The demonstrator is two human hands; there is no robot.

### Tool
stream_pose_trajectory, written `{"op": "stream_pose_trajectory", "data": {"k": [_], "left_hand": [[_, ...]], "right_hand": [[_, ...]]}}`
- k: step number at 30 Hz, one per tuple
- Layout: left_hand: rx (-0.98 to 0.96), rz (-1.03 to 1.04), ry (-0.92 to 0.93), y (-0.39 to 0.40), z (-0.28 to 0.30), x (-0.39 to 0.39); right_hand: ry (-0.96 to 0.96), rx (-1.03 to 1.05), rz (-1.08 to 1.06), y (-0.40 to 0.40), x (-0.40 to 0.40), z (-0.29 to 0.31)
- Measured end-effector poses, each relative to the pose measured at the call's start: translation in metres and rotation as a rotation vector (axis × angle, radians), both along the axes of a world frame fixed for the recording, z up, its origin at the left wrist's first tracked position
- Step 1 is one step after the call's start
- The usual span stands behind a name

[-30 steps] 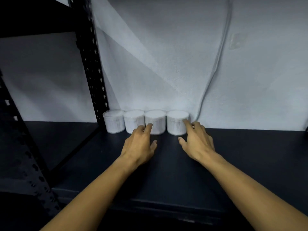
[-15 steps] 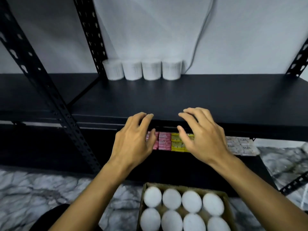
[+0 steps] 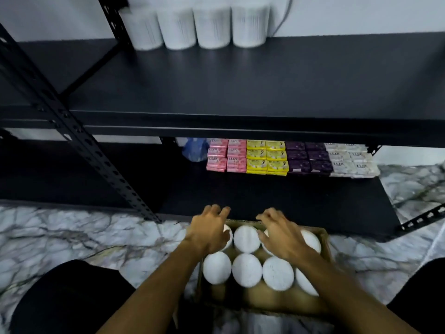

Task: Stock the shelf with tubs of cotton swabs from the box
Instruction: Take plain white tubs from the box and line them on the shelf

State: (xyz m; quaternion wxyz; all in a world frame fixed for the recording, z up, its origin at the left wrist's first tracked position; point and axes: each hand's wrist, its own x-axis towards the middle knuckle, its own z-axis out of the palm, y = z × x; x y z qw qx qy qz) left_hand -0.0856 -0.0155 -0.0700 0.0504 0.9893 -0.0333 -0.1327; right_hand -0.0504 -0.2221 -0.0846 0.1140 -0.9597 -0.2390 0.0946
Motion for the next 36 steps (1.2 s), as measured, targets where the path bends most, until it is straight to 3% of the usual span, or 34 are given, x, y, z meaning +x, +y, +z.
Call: {"op": "stream_pose_trajectory", "data": {"k": [7,14,27,36], "left_hand": [[0.06,0.002,0.3,-0.005,-0.095,-0.033],[0.158,0.057,0.401,-0.012,-0.146,-0.059],[0.175,0.022,0.383,-0.018,-0.153,-0.056],[0.1,0.004,0.326,-0.011,-0.108,-0.043]], "right_hand": [[0.375,-0.21,0.043,0.02,-0.041,-0.088],[0.382,-0.244,-0.026,0.034,-0.067,-0.156],[0.372,-0.292,0.051,0.04,-0.065,-0.159],[0.334,-0.137,0.122,0.029,-0.052,-0.095]]}}
